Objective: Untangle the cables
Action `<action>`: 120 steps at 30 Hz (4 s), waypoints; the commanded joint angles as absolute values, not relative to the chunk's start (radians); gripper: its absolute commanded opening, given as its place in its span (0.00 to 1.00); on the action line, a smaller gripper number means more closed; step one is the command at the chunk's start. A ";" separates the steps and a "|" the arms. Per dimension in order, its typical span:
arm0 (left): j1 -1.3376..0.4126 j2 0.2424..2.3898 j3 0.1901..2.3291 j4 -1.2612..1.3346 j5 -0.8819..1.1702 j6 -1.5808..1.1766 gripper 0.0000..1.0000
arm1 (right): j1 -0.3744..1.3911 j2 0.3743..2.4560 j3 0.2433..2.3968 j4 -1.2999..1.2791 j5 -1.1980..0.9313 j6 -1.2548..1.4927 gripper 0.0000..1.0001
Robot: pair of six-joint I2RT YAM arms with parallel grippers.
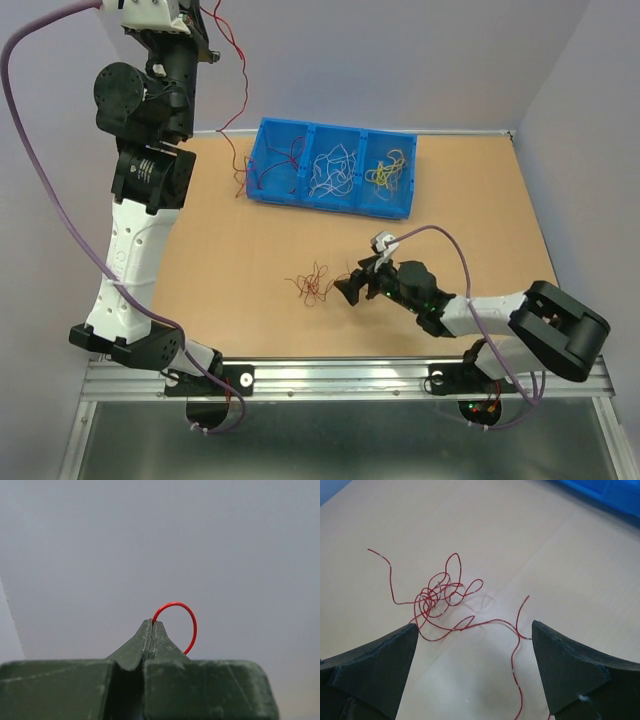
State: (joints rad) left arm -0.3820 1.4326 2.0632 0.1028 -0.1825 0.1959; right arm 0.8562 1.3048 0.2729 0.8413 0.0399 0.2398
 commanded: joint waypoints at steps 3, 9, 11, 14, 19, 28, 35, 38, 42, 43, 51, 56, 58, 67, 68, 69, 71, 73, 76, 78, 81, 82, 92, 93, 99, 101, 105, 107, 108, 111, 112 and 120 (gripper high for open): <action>-0.382 1.408 2.099 0.225 -0.146 0.206 0.00 | 0.851 1.477 0.432 0.888 -0.047 0.212 1.00; -0.385 1.469 2.163 0.226 -0.135 0.216 0.00 | 0.894 1.672 0.561 0.887 -0.097 0.218 1.00; -0.390 1.509 2.210 0.207 -0.132 0.224 0.00 | 0.908 1.715 0.584 0.887 -0.109 0.218 1.00; -0.391 1.535 2.220 0.216 -0.111 0.229 0.00 | 0.939 1.756 0.617 0.877 -0.110 0.207 1.00; -0.393 1.592 2.230 0.256 -0.097 0.259 0.00 | 0.954 1.776 0.626 0.844 -0.060 0.204 0.46; -0.393 1.718 2.330 0.324 -0.147 0.337 0.00 | 0.953 1.622 0.503 0.844 0.075 0.224 0.01; -0.391 1.778 2.339 0.385 -0.189 0.423 0.00 | 0.953 1.445 0.379 0.844 0.158 0.241 0.01; -0.390 1.796 2.326 0.397 -0.196 0.454 0.00 | 0.953 1.353 0.322 0.844 0.218 0.261 0.01; -0.391 1.819 2.324 0.405 -0.202 0.459 0.00 | 0.953 1.223 0.250 0.842 0.305 0.282 0.00; -0.391 1.822 2.324 0.405 -0.202 0.462 0.00 | 0.953 1.174 0.233 0.842 0.316 0.284 0.01; -0.387 1.839 2.214 0.396 -0.253 0.462 0.00 | 0.951 0.993 0.156 0.795 0.370 0.287 0.01; -0.382 1.789 1.977 0.373 -0.241 0.399 0.00 | 0.953 0.893 0.156 0.698 0.341 0.313 0.01; -0.382 1.767 1.896 0.351 -0.223 0.374 0.00 | 0.953 0.849 0.149 0.667 0.327 0.319 0.01; -0.371 1.745 1.505 0.421 -0.268 0.347 0.00 | 0.953 0.634 0.107 0.543 0.342 0.328 0.00; -0.371 1.771 1.505 0.388 -0.267 0.345 0.00 | 0.953 0.640 0.109 0.543 0.344 0.328 0.01; -0.370 1.834 1.543 0.352 -0.268 0.336 0.00 | 0.953 0.647 0.113 0.543 0.348 0.328 0.01; -0.368 1.897 1.601 0.223 -0.276 0.316 0.00 | 0.953 0.679 0.121 0.545 0.353 0.330 0.01; -0.365 1.971 1.658 0.149 -0.258 0.298 0.00 | 0.953 0.695 0.126 0.543 0.357 0.331 0.00; -0.359 2.017 1.663 0.120 -0.210 0.281 0.00 | 0.953 0.689 0.126 0.541 0.357 0.333 0.01; -0.354 2.051 1.661 0.103 -0.199 0.267 0.00 | 0.951 0.666 0.117 0.543 0.357 0.333 0.01; -0.341 2.091 1.693 0.065 -0.198 0.262 0.06 | 0.953 0.644 0.107 0.542 0.354 0.336 0.01; -0.336 2.086 1.700 0.061 -0.196 0.253 0.17 | 0.953 0.641 0.107 0.543 0.357 0.336 0.00; -0.337 1.646 1.361 0.276 0.063 0.203 0.93 | 0.953 0.689 0.123 0.545 0.348 0.342 0.01; -0.348 1.576 1.297 0.279 0.127 0.198 0.93 | 0.953 0.686 0.121 0.545 0.344 0.344 0.01; -0.515 1.411 1.027 0.365 0.593 0.320 0.93 | 0.953 0.673 0.103 0.561 0.316 0.347 0.01; -0.569 1.411 1.000 0.344 0.734 0.424 0.92 | 0.953 0.666 0.101 0.561 0.305 0.347 0.00; -0.721 1.457 0.956 0.258 0.776 0.615 0.88 | 0.953 0.658 0.097 0.561 0.290 0.353 0.01; -0.756 1.482 0.960 0.189 0.767 0.673 0.87 | 0.953 0.653 0.097 0.561 0.287 0.354 0.01; -0.768 1.505 0.971 0.172 0.759 0.702 0.85 | 0.953 0.653 0.097 0.561 0.287 0.354 0.01; -0.784 1.537 0.995 0.124 0.753 0.721 0.81 | 0.953 0.657 0.098 0.561 0.282 0.354 0.00; -0.785 1.542 1.000 0.114 0.764 0.724 0.79 | 0.953 0.658 0.097 0.561 0.282 0.351 0.01; -0.787 1.586 1.038 0.037 0.785 0.784 0.27 | 0.953 0.644 0.087 0.563 0.290 0.347 0.00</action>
State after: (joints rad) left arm -0.7841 1.5745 0.9810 0.0830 0.7429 0.7231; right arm 0.9504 0.6621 0.1139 0.5076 0.2913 0.3458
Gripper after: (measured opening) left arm 0.548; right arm 0.020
